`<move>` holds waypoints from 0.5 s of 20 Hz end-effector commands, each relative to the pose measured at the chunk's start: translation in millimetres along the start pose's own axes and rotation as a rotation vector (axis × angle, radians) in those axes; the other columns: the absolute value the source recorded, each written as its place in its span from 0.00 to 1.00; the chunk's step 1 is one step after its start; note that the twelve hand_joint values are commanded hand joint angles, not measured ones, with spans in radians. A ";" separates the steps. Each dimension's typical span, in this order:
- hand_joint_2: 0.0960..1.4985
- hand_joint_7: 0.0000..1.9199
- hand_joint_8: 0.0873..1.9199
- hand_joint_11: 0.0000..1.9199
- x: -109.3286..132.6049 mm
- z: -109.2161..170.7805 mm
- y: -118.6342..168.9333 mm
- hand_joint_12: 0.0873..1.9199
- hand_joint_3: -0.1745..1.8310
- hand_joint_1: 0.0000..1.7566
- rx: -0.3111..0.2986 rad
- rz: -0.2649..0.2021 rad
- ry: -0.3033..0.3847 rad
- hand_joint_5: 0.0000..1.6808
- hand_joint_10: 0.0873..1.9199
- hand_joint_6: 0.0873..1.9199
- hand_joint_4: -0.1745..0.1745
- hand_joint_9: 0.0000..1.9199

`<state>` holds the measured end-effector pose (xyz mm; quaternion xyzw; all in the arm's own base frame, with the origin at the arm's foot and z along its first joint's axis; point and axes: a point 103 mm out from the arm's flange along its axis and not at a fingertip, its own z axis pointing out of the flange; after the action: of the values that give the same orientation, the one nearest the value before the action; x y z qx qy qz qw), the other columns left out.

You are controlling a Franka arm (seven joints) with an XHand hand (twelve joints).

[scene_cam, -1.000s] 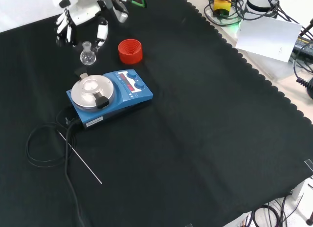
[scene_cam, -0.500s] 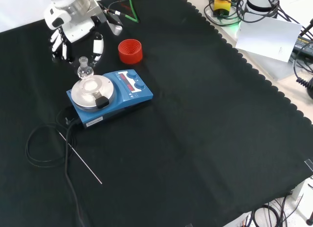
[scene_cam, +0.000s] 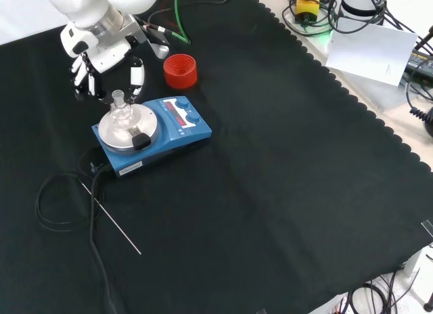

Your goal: Place the round-bottom flask on the heater.

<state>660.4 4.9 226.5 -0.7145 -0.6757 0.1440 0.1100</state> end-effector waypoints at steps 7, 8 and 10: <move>0.43 0.17 0.34 0.18 -6.7 5.2 1.5 0.70 0.46 0.63 0.006 0.001 0.018 0.65 0.30 0.51 0.61 0.29; 0.43 0.17 0.34 0.18 -4.5 5.4 1.6 0.70 0.46 0.63 0.005 0.000 0.024 0.65 0.30 0.51 0.61 0.29; 0.45 0.16 0.34 0.18 -0.5 6.3 1.6 0.70 0.43 0.63 0.002 -0.002 0.027 0.65 0.31 0.51 0.67 0.28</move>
<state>659.9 -0.4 221.1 -0.7158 -0.6738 0.1402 0.1182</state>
